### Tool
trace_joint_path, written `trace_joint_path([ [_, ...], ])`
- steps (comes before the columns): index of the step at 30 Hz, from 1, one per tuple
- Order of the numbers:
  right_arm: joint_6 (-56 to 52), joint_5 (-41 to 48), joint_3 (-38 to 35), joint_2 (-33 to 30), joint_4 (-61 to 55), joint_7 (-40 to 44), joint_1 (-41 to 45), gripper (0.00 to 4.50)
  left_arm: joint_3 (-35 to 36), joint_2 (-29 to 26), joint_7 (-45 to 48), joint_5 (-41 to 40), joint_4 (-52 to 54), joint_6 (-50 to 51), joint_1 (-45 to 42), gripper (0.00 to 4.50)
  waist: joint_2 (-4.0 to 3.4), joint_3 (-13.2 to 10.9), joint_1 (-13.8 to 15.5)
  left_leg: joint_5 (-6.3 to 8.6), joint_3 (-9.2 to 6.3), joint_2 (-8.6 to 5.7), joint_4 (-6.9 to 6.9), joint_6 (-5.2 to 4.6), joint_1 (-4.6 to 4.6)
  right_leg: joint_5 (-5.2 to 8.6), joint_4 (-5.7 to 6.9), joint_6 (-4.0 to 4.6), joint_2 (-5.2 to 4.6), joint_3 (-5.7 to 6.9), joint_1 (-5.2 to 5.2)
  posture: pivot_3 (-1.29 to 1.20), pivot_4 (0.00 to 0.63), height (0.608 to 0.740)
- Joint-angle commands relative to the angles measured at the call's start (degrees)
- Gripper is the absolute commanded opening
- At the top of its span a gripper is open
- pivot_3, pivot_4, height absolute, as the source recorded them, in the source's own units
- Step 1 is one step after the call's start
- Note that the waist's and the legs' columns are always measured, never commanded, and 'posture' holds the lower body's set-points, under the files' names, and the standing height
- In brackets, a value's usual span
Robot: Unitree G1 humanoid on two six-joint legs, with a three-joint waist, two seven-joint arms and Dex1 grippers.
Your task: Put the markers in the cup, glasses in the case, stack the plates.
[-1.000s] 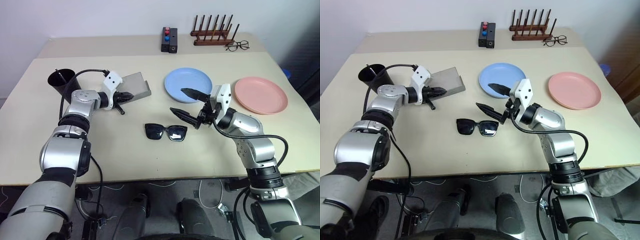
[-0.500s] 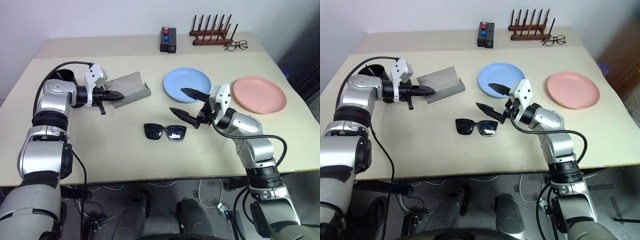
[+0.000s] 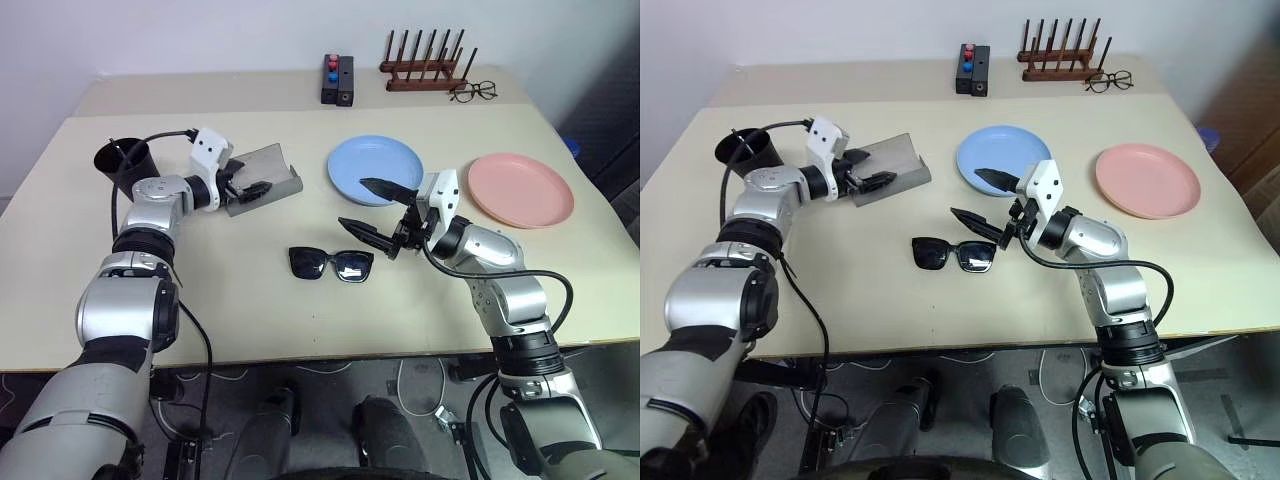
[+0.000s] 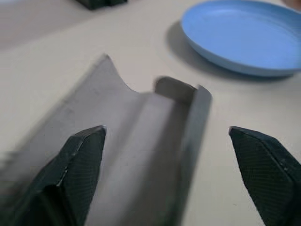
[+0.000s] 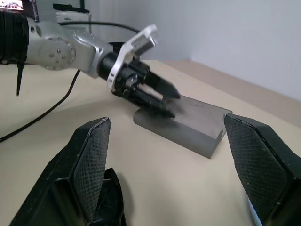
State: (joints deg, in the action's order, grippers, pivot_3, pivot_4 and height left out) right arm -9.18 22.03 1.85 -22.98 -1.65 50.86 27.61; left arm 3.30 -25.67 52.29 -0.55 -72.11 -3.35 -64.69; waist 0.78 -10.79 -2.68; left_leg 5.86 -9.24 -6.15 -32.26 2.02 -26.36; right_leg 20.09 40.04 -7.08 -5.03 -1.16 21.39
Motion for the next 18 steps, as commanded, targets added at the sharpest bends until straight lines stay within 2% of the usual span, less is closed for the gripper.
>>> trace_joint_path([
  [1,0.8,0.2,-0.6,-0.4,-1.9,0.1,0.8,3.9,-1.1,-0.1,0.2,1.6,-0.2,-1.4,-1.0,4.44,0.0,0.0,0.0,0.0,0.0,0.0,0.0,0.0,0.0,0.0,0.0,0.0,0.0,0.0,0.0,0.0,0.15,0.738],
  [6,0.9,-0.4,-0.4,-0.4,-2.2,0.0,0.5,3.9,-2.0,0.3,-0.4,2.9,-1.1,-2.1,-0.3,4.44,0.0,0.0,0.0,0.0,0.0,0.0,0.0,0.0,0.0,0.0,0.0,0.0,0.0,0.0,0.0,0.0,0.15,0.738],
  [7,0.8,-0.4,-0.4,-0.5,-2.3,0.0,0.4,3.9,-2.3,0.4,-0.5,3.3,-1.2,-2.4,-0.1,4.21,0.0,0.0,0.0,0.0,0.0,0.0,0.0,0.0,0.0,0.0,0.0,0.0,0.0,0.0,0.0,0.0,0.15,0.738],
  [10,0.8,-0.5,-0.4,-0.5,-2.4,-0.1,0.4,3.9,-2.4,0.7,-0.4,3.6,-1.2,-2.7,0.3,3.15,0.0,0.0,0.0,0.0,0.0,0.0,0.0,0.0,0.0,0.0,0.0,0.0,0.0,0.0,0.0,0.0,0.15,0.738],
  [16,0.7,-0.9,-0.4,-0.7,-2.3,-0.1,0.3,3.9,-2.4,1.0,0.2,3.9,-1.3,-2.1,0.3,0.15,0.0,0.0,0.1,0.0,0.0,-0.01,-0.01,0.0,0.0,0.0,0.0,0.0,-0.01,0.0,-0.02,0.0,0.15,0.738],
  [18,0.5,-0.8,-0.4,-0.9,-2.4,0.0,0.2,3.9,-2.6,0.7,0.4,4.3,-1.4,-1.9,-0.1,0.06,0.0,0.0,0.1,0.0,0.0,-0.01,-0.01,0.0,0.0,0.0,0.0,0.0,-0.01,0.0,-0.01,0.0,0.15,0.738],
])
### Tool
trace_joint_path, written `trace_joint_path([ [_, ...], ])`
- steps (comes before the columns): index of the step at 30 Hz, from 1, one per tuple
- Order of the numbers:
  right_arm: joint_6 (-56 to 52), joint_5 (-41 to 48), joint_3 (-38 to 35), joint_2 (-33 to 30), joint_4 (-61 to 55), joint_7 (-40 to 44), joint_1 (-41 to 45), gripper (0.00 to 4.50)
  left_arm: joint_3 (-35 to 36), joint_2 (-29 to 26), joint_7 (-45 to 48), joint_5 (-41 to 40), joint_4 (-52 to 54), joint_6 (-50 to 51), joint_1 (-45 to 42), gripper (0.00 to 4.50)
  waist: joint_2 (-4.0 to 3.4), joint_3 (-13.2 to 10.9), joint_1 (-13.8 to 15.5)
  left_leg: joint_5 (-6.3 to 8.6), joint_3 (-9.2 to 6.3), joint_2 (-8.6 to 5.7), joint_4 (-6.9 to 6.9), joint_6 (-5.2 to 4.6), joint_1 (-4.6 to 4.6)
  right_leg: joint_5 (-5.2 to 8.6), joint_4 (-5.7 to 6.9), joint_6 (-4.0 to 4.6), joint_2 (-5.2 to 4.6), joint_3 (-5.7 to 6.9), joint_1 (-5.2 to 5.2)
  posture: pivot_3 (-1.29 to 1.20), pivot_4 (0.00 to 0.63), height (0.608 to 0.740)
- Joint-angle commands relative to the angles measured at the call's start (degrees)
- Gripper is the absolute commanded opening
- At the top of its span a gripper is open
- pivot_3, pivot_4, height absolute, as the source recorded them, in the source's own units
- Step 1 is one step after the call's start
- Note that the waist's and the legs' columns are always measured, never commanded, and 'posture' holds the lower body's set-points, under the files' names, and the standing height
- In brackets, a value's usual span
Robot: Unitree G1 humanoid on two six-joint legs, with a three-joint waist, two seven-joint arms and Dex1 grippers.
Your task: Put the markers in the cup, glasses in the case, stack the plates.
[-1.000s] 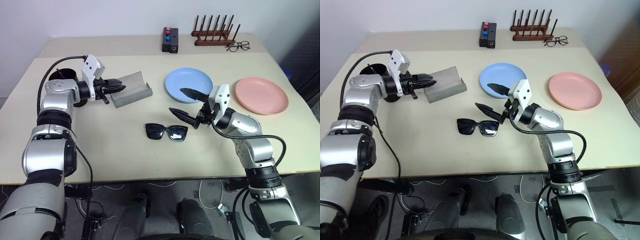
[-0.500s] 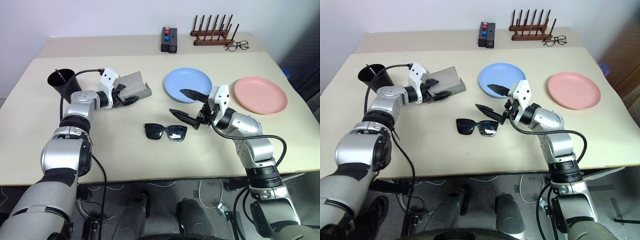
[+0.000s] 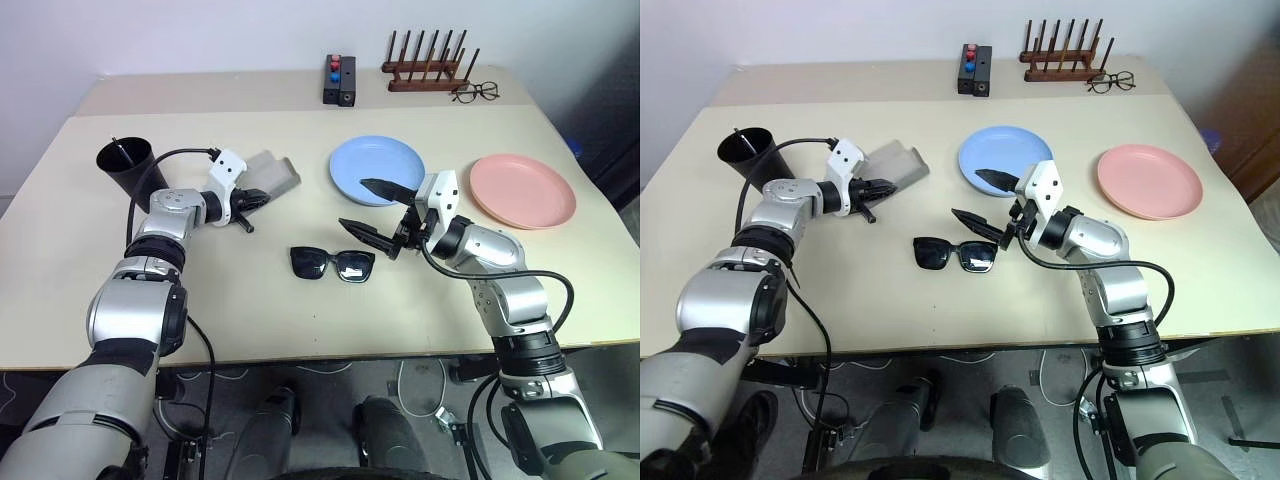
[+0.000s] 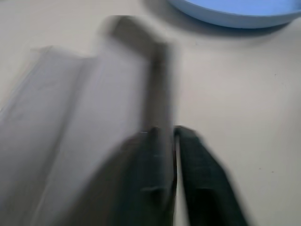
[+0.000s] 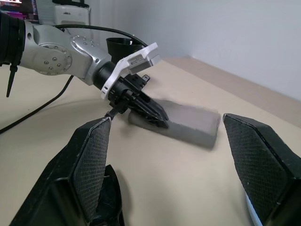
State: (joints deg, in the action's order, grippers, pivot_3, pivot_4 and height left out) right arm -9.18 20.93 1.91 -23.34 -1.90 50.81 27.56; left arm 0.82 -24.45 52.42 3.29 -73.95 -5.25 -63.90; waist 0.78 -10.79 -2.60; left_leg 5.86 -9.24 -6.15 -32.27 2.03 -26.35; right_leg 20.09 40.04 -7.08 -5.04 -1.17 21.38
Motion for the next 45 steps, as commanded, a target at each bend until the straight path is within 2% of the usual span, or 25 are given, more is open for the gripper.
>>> trace_joint_path([
  [1,0.4,0.3,-0.5,-0.6,-2.1,0.2,0.2,3.9,-0.2,-0.7,0.7,0.5,0.5,0.0,-1.2,0.06,0.0,0.0,0.0,0.0,-0.01,0.0,0.0,0.0,0.0,0.0,0.0,0.0,0.0,0.01,0.0,0.0,0.15,0.738],
  [6,0.2,0.3,-0.1,-0.6,-2.4,0.3,0.2,3.9,1.2,-1.2,5.3,-1.3,1.2,1.6,-2.7,0.06,0.0,0.0,0.0,0.0,0.0,0.0,0.0,0.0,0.0,0.0,0.0,0.0,0.01,0.01,0.01,0.0,0.15,0.738],
  [9,0.2,0.1,0.1,-0.4,-2.2,0.2,0.5,3.9,1.2,-2.7,14.1,-2.4,2.6,2.9,-3.4,0.06,0.0,0.0,-0.1,0.0,0.01,0.0,0.0,0.0,-0.01,0.0,0.0,0.0,0.01,0.01,0.01,0.0,0.15,0.738],
  [13,0.3,0.1,-0.1,-0.7,-2.1,0.4,0.2,3.9,-0.6,-7.5,29.8,-2.8,6.7,5.1,-2.8,0.06,0.0,0.0,-0.3,0.0,0.03,0.01,0.02,0.0,-0.02,0.0,0.0,0.0,0.02,0.0,0.03,0.0,0.15,0.738],
  [17,0.3,0.0,0.1,-0.7,-1.8,0.4,0.4,3.9,-3.1,-12.8,39.0,-4.4,11.9,5.7,0.6,0.06,-0.01,0.0,-1.1,-0.01,0.01,0.04,0.09,0.02,0.0,0.01,0.0,0.01,0.04,-0.01,0.04,0.0,0.15,0.738],
  [22,0.5,-0.1,0.2,-0.7,-1.3,0.8,0.7,3.9,-10.6,-20.4,40.1,-13.8,19.6,9.2,5.6,0.06,-0.02,0.0,-1.4,-0.01,-0.03,0.06,0.14,0.02,0.02,0.01,0.0,0.02,0.04,-0.05,0.05,0.0,0.15,0.738],
  [26,0.5,0.1,0.2,-0.3,-1.0,1.0,0.8,3.9,-17.2,-26.3,40.1,-24.9,27.9,12.2,9.8,0.06,-0.02,0.0,-1.2,-0.01,-0.05,0.04,0.1,0.02,0.0,0.01,-0.01,0.02,0.01,-0.06,0.04,0.0,0.15,0.738],
  [31,0.3,0.2,0.4,-0.3,-0.9,1.2,0.9,3.9,-21.0,-31.1,40.1,-33.7,36.0,11.3,14.5,0.06,-0.02,0.0,-0.8,-0.01,-0.06,0.04,0.1,0.02,0.02,0.01,-0.01,0.04,-0.01,-0.11,0.04,0.0,0.15,0.738],
  [40,0.3,0.1,0.2,-0.7,-1.0,1.3,0.7,3.9,-30.4,-40.6,40.1,-38.4,41.2,6.1,18.2,0.06,-0.06,0.0,-1.1,-0.01,-0.03,0.07,0.17,0.02,0.03,0.03,-0.01,0.07,0.01,-0.16,0.09,0.0,0.15,0.738],
  [45,0.3,0.2,0.2,-0.6,-1.2,1.2,0.4,3.9,-30.8,-40.0,40.1,-38.6,38.7,2.2,18.5,0.06,-0.06,0.0,-0.6,0.0,-0.03,0.05,0.15,0.01,0.03,0.03,-0.01,0.07,0.0,-0.15,0.08,0.0,0.15,0.738],
])
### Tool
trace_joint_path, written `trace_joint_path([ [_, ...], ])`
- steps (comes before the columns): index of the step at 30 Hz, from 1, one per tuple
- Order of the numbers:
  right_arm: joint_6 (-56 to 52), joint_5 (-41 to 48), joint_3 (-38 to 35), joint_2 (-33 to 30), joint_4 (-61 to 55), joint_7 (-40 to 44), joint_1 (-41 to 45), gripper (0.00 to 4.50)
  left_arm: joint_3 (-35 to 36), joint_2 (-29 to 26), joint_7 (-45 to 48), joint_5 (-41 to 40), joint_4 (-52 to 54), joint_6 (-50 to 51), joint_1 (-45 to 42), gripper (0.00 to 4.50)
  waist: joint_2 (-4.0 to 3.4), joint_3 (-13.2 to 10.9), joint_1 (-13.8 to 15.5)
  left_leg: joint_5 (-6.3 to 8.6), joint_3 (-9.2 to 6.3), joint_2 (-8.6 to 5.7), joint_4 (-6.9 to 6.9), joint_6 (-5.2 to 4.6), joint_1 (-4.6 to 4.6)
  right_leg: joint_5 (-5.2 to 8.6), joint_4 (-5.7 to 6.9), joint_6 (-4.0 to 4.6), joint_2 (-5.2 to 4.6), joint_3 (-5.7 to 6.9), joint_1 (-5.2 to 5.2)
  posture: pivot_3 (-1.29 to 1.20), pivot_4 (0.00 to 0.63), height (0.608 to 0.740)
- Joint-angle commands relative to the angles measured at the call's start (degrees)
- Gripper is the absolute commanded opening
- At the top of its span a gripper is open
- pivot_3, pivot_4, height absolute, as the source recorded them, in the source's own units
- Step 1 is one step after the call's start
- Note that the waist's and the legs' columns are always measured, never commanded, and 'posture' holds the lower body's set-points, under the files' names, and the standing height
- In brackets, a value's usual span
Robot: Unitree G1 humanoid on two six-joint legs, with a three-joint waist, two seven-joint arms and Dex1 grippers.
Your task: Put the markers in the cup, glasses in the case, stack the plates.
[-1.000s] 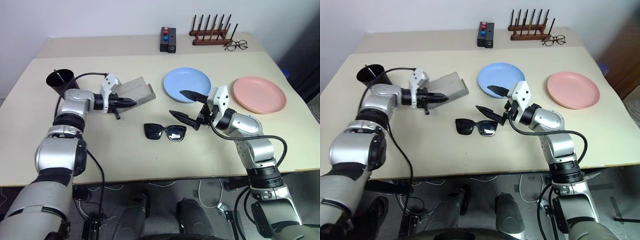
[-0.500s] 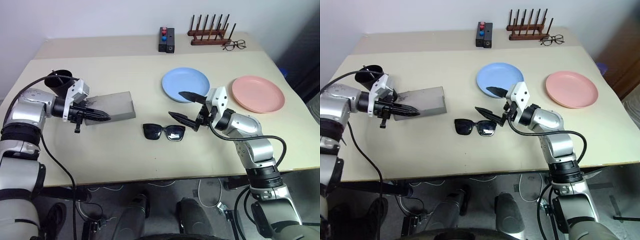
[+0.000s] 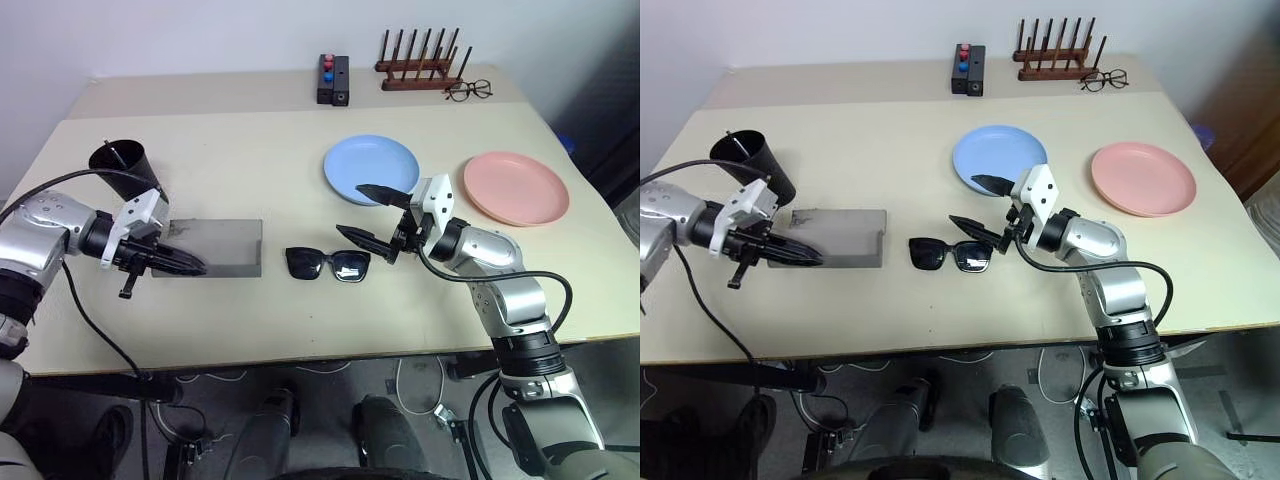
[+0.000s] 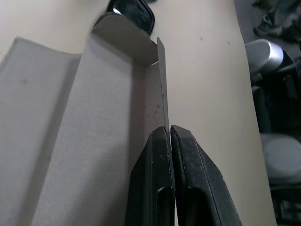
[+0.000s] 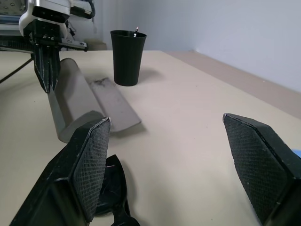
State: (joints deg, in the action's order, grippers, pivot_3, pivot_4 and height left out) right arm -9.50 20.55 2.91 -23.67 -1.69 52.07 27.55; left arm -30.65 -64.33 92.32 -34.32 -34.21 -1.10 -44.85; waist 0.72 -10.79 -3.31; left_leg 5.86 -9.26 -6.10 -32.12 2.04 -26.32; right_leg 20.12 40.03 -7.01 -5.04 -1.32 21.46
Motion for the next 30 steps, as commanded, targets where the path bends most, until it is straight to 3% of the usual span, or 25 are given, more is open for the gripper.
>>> trace_joint_path([
  [1,0.6,0.5,-0.8,-0.1,-1.4,-0.1,0.4,3.9,0.8,0.7,0.2,-0.8,-1.6,-2.5,-0.6,0.06,0.0,0.0,0.1,0.0,0.0,0.0,-0.01,0.0,0.0,0.0,0.0,0.0,0.0,0.0,0.0,0.0,0.15,0.738],
  [13,0.7,0.3,-0.7,-0.1,-1.3,-0.2,0.6,3.9,0.1,4.1,0.2,1.5,-5.3,-9.2,1.0,0.06,0.0,0.0,0.7,0.0,0.03,0.01,0.0,0.0,0.0,0.0,0.0,0.0,0.0,-0.02,0.01,0.0,0.15,0.738],
  [21,1.0,-0.1,-0.5,0.1,-1.1,-0.4,0.6,3.9,2.9,10.8,0.2,5.8,-17.4,-14.1,-4.0,0.06,0.0,0.0,0.8,0.0,0.02,-0.01,-0.03,0.0,-0.01,0.0,-0.01,-0.01,-0.01,0.02,0.0,0.0,0.15,0.738],
  [30,0.8,-0.1,-0.7,-0.4,-2.0,-0.9,0.1,3.9,1.3,13.8,0.2,8.9,-23.2,-18.1,-7.0,0.06,0.0,0.0,0.7,0.0,0.02,0.0,-0.02,0.0,-0.01,0.0,0.0,-0.01,0.0,0.02,0.0,0.0,0.15,0.738],
])
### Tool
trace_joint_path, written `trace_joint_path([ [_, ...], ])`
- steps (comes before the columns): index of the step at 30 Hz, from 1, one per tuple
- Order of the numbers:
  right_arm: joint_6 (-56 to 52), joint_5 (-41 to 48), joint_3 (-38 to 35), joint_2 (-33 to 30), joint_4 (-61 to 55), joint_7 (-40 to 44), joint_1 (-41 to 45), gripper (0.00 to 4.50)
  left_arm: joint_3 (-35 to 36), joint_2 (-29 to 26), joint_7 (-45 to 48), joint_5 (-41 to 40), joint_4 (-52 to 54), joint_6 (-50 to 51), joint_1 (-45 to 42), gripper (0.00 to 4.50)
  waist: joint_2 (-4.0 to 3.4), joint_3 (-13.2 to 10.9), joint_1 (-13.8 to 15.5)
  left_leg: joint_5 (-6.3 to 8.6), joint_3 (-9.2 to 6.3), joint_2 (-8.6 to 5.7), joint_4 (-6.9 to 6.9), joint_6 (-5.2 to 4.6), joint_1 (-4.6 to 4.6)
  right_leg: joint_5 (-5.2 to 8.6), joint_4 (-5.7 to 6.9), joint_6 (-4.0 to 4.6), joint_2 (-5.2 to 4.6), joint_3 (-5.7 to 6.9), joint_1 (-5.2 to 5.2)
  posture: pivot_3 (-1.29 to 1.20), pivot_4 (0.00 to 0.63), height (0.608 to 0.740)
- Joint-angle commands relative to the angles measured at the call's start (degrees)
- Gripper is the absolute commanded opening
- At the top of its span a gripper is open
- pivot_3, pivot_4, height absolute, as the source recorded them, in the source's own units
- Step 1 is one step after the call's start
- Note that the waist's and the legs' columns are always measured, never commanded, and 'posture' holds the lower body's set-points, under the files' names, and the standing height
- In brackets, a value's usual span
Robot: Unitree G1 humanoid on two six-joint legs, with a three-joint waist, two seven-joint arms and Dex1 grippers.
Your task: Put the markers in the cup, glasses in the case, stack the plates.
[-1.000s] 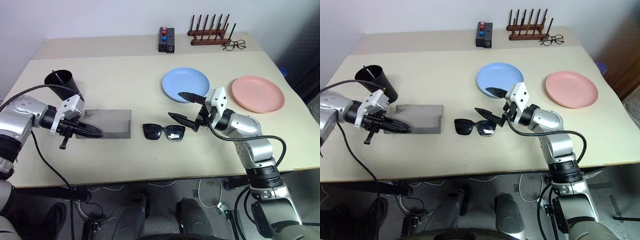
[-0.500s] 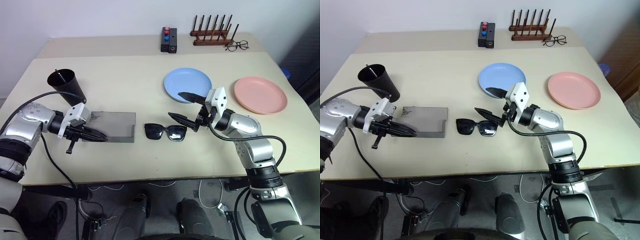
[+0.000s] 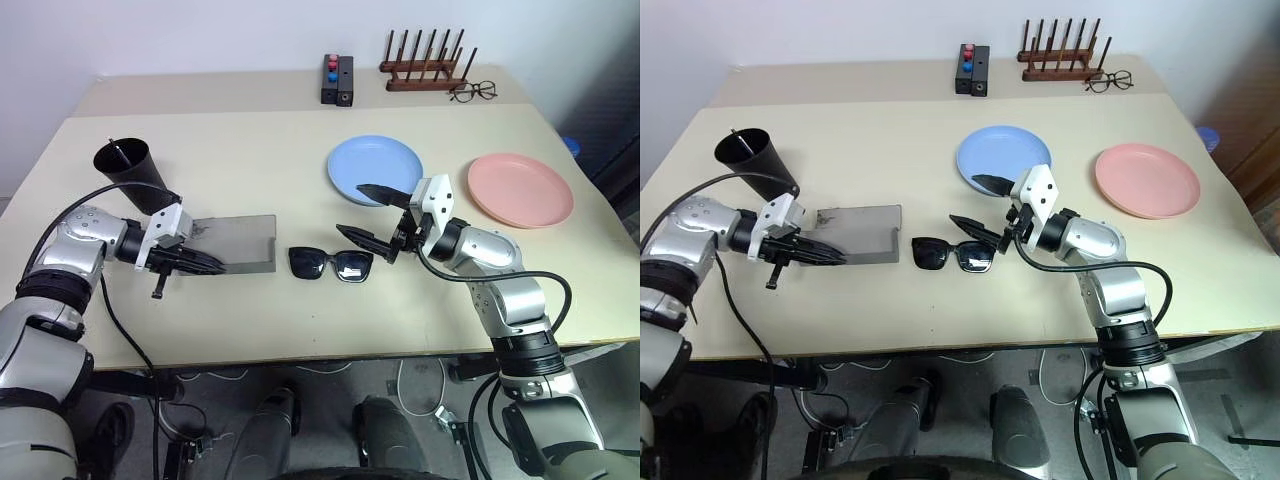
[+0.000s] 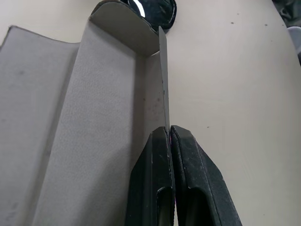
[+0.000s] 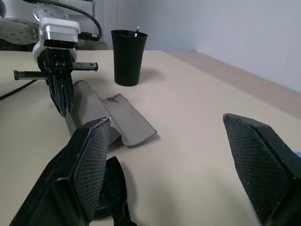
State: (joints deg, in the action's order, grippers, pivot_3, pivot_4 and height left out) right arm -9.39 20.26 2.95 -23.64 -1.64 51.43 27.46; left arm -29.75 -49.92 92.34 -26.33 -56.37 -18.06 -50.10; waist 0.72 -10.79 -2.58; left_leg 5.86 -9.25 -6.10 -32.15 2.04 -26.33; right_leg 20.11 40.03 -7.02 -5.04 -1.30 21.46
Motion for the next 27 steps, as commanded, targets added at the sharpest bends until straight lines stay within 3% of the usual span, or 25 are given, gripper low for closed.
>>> trace_joint_path([
  [1,0.6,0.2,-0.8,-0.5,-2.1,-0.3,0.1,3.9,-0.8,-0.9,0.2,0.9,-0.9,0.2,-2.0,0.29,0.0,0.0,0.0,0.0,0.0,0.0,0.0,0.0,0.0,0.0,0.0,0.0,0.0,0.0,-0.01,0.0,0.15,0.738],
  [3,0.5,0.2,-0.8,-0.5,-2.2,-0.5,0.0,3.9,-1.4,-0.9,0.2,0.8,-1.0,0.5,-2.1,0.95,0.0,0.0,0.0,0.0,0.01,-0.01,0.0,0.0,0.0,0.0,0.0,0.0,0.0,-0.01,0.0,0.0,0.15,0.738],
  [10,0.2,0.4,-0.9,-1.2,-2.6,-0.1,-0.3,3.9,-1.6,-2.3,0.2,-2.0,1.6,2.5,-3.3,4.45,0.0,0.0,0.0,0.0,-0.01,0.0,0.0,0.0,0.0,0.0,0.0,0.0,0.0,0.0,0.0,0.0,0.15,0.738],
  [16,-2.2,4.7,-3.0,-5.3,-4.3,4.7,-1.6,3.9,0.3,-5.5,0.2,-10.7,15.3,21.7,-6.1,4.45,0.02,0.0,0.0,0.0,-0.04,-0.02,-0.03,0.0,-0.04,0.0,0.0,-0.01,0.0,0.03,-0.01,0.0,0.15,0.738],
  [21,-4.0,6.0,-3.9,-8.8,-5.5,7.1,-2.8,3.9,10.6,4.2,-3.4,-9.8,19.7,29.1,-7.8,4.45,0.02,0.0,0.1,0.0,-0.03,-0.01,-0.03,-0.01,-0.02,0.01,-0.03,-0.01,-0.01,0.06,-0.06,0.0,0.15,0.738],
  [27,-5.9,7.4,-6.1,-14.9,-6.9,10.9,-6.9,3.9,9.4,16.8,-5.8,1.2,17.0,26.1,-10.2,4.45,0.05,0.0,0.1,0.0,0.02,-0.02,-0.06,-0.02,-0.04,0.01,-0.05,-0.02,-0.03,0.07,-0.05,0.0,0.15,0.738],
])
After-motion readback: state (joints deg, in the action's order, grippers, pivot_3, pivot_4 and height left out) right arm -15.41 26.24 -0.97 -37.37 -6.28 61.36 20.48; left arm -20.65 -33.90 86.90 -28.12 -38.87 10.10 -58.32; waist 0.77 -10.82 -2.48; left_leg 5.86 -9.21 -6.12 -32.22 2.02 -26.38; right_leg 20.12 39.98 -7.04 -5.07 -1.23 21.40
